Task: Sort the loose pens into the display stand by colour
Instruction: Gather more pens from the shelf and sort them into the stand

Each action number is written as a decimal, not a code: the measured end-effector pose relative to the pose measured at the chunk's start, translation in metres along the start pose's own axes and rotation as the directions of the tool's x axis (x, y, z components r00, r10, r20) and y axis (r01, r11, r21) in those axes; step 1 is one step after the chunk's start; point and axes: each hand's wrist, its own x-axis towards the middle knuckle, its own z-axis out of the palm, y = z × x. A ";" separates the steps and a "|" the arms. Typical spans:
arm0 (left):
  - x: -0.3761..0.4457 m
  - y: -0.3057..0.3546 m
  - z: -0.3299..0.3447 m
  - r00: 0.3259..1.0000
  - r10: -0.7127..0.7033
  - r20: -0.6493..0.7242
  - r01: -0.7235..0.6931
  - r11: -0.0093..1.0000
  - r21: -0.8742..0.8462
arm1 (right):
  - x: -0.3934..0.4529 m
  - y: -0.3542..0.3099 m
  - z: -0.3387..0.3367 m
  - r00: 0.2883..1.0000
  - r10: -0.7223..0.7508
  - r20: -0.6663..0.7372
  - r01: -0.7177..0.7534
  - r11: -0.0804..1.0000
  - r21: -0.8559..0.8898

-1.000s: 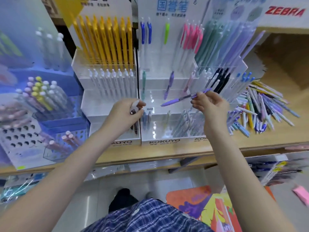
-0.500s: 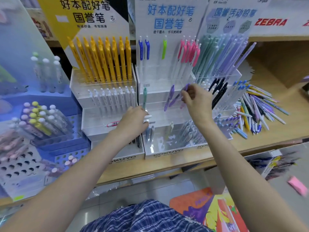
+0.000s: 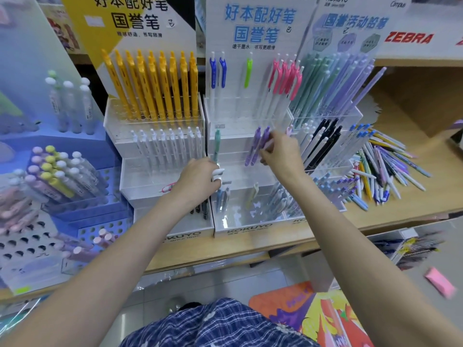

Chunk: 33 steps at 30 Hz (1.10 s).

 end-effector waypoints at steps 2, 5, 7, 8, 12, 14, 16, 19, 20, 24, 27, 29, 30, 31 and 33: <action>-0.003 0.001 -0.010 0.999 -0.025 -0.024 0.022 0.996 -0.085 | -0.017 -0.002 -0.007 0.999 0.042 -0.009 -0.041 0.997 0.058; -0.007 0.007 -0.023 0.999 0.003 -0.051 -0.009 0.993 -0.117 | -0.046 -0.024 -0.022 0.999 0.017 0.046 -0.034 0.921 0.388; -0.010 0.015 -0.027 0.998 0.047 -0.030 -0.050 0.992 -0.116 | -0.053 -0.042 -0.026 0.988 -0.083 0.131 0.004 0.861 0.508; -0.012 0.019 -0.028 0.997 0.069 -0.022 -0.071 0.990 -0.123 | -0.052 -0.049 -0.027 0.978 -0.136 0.156 0.040 0.866 0.498; -0.014 0.027 -0.032 0.990 0.144 0.008 -0.139 0.968 -0.208 | -0.048 -0.060 -0.029 0.957 -0.210 0.201 0.108 0.899 0.425; -0.017 0.021 -0.036 0.992 0.129 0.016 -0.118 0.946 -0.303 | -0.044 -0.051 -0.038 0.976 -0.134 0.173 0.043 0.892 0.450; -0.022 0.009 -0.041 0.997 0.067 0.024 -0.052 0.912 -0.406 | -0.039 -0.034 -0.050 0.992 -0.021 0.125 -0.054 0.824 0.564; -0.029 -0.004 -0.048 0.991 -0.130 0.042 0.117 0.644 -0.756 | -0.041 -0.015 -0.059 0.992 0.040 0.120 -0.106 0.787 0.607; -0.030 -0.005 -0.048 0.983 -0.176 0.060 0.144 0.519 -0.843 | -0.044 -0.011 -0.058 0.991 0.036 0.131 -0.108 0.793 0.599; -0.028 0.001 -0.048 0.981 -0.194 0.011 0.098 0.445 -0.890 | -0.054 -0.006 -0.058 0.955 -0.012 0.296 -0.161 0.819 0.551; -0.027 0.011 -0.050 0.995 -0.096 -0.037 0.029 0.603 -0.798 | -0.061 -0.016 -0.054 0.906 -0.096 0.412 -0.109 0.887 0.448; -0.026 0.018 -0.050 0.999 -0.016 -0.044 -0.021 0.688 -0.726 | -0.063 -0.029 -0.046 0.904 -0.158 0.398 -0.035 0.899 0.437; -0.025 0.021 -0.050 0.998 0.022 -0.053 -0.052 0.720 -0.692 | -0.062 -0.036 -0.042 0.907 -0.186 0.378 0.005 0.902 0.432; -0.024 0.024 -0.049 0.996 0.052 -0.069 -0.085 0.745 -0.661 | -0.061 -0.040 -0.039 0.911 -0.207 0.357 0.044 0.908 0.416; -0.021 0.028 -0.051 0.990 0.067 -0.128 -0.132 0.773 -0.621 | -0.055 -0.044 -0.037 0.927 -0.214 0.307 0.099 0.932 0.349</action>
